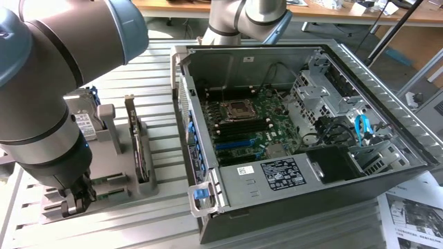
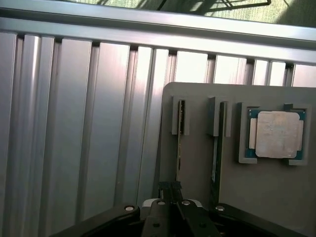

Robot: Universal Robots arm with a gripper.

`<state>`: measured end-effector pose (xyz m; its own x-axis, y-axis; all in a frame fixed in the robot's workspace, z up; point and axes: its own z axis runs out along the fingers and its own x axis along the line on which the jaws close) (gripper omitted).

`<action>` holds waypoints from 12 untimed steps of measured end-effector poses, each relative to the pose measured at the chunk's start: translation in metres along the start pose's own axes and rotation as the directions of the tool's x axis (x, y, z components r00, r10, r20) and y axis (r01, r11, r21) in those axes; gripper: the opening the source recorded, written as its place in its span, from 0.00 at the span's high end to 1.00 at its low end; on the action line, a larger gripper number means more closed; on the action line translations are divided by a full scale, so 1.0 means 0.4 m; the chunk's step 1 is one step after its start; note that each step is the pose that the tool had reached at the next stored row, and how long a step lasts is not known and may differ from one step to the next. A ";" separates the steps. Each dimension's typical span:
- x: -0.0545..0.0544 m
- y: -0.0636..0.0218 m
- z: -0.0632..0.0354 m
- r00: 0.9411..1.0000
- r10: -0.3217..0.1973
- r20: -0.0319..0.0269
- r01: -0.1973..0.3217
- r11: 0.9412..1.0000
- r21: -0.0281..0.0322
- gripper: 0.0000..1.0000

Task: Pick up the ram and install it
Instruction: 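Pick up the ram and move it above insertion slot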

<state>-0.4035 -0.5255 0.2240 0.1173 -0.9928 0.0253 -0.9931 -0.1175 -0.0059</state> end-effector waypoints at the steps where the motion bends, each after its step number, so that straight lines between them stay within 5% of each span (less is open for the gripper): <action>1: 0.000 0.000 0.004 1.000 -0.001 0.000 0.001 1.000 0.000 0.89; 12: 0.000 0.000 0.006 1.000 -0.002 0.000 0.002 1.000 0.000 0.83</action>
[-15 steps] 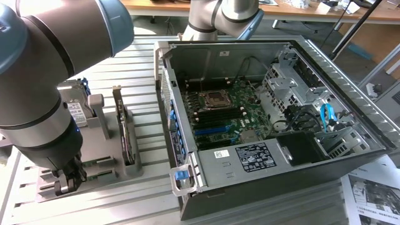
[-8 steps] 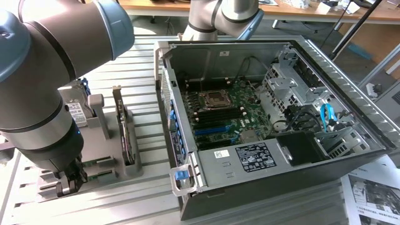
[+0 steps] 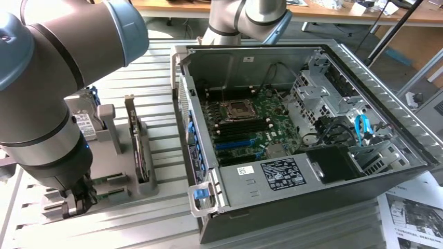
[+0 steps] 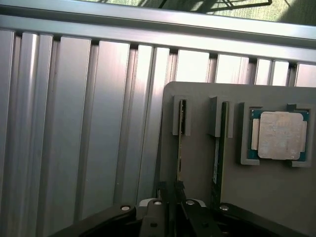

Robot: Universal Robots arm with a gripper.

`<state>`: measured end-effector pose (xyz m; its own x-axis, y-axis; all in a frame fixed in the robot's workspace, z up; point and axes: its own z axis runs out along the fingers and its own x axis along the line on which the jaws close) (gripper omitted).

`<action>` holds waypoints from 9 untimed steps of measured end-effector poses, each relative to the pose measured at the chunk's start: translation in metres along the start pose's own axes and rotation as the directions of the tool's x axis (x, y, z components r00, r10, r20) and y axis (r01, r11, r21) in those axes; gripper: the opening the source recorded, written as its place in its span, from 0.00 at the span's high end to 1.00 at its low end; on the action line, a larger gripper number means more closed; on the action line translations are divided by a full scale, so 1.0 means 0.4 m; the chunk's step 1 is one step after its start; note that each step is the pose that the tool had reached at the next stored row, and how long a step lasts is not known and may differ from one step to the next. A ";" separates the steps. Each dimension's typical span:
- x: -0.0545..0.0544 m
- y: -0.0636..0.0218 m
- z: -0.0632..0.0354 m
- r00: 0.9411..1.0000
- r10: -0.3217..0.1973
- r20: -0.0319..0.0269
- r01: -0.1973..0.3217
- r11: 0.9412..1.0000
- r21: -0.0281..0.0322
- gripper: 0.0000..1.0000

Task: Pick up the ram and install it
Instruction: 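Pick up the ram and move it above insertion slot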

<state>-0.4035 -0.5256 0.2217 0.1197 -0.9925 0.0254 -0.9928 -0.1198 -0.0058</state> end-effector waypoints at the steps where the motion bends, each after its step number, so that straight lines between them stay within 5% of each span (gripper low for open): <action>1: 0.000 0.000 0.000 1.000 0.000 0.000 0.000 1.000 0.000 0.76; 3: 0.000 0.000 0.000 1.000 0.000 0.000 0.000 1.000 0.000 0.70; 9: -0.001 0.000 0.005 1.000 0.000 0.002 0.000 1.000 0.000 0.70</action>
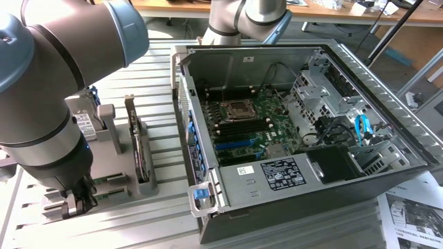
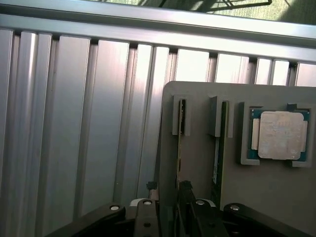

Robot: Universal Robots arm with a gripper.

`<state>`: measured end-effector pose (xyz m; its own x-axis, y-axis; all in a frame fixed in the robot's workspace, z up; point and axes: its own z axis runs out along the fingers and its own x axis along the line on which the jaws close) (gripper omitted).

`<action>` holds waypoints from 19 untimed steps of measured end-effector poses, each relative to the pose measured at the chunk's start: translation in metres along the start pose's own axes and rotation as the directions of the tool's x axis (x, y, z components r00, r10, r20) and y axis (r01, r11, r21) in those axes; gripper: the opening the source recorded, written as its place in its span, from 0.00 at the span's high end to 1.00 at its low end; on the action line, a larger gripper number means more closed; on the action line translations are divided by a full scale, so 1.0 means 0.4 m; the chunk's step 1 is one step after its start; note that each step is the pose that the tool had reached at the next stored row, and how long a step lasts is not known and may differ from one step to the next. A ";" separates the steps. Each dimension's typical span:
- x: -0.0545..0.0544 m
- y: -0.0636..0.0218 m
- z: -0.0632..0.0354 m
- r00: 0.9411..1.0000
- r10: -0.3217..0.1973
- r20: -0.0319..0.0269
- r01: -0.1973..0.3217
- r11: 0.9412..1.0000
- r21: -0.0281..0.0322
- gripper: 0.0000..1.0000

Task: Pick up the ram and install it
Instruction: 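Pick up the ram and move it above insertion slot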

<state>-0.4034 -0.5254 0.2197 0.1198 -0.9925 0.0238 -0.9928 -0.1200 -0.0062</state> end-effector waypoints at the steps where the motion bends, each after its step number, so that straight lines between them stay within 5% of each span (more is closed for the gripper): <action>1: 0.000 0.000 0.004 1.000 0.000 0.001 0.000 1.000 0.000 0.70; 6: -0.001 0.000 0.024 1.000 0.000 0.002 0.000 1.000 0.000 0.70; 19: -0.009 -0.001 0.027 1.000 0.000 0.005 0.000 1.000 0.000 0.70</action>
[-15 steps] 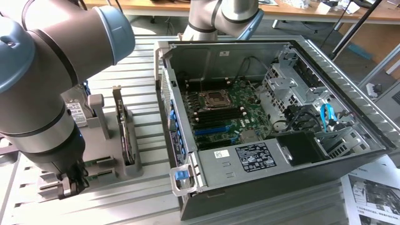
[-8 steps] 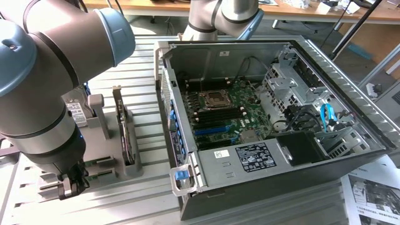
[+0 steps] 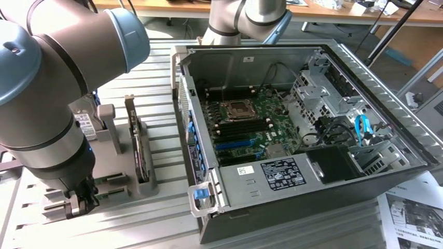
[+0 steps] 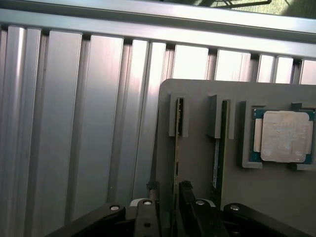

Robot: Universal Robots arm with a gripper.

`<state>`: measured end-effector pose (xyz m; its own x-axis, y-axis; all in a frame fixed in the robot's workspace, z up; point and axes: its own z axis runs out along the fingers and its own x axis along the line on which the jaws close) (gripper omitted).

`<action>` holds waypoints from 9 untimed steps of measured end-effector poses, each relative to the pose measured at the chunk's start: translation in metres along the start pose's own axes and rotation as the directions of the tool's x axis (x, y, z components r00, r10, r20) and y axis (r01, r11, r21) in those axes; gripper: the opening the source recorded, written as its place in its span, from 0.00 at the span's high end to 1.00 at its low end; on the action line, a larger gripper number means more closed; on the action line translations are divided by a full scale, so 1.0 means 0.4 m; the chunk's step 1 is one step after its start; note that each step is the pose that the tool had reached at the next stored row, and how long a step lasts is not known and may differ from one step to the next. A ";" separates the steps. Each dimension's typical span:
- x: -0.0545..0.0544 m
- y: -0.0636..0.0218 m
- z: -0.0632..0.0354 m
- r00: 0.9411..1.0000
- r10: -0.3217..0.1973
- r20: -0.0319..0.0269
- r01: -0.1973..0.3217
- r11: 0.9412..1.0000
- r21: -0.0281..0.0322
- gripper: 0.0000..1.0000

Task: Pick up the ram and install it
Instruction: 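Pick up the ram and move it above insertion slot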

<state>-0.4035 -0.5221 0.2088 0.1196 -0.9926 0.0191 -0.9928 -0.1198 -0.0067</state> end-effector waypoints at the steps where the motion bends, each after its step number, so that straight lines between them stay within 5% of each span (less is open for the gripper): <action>1: 0.000 0.000 0.000 1.000 0.000 0.000 0.000 1.000 0.000 0.70; 9: -0.001 0.002 0.002 1.000 0.000 0.000 0.000 1.000 0.000 0.70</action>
<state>-0.4044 -0.5220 0.2080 0.1198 -0.9926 0.0190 -0.9928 -0.1199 -0.0064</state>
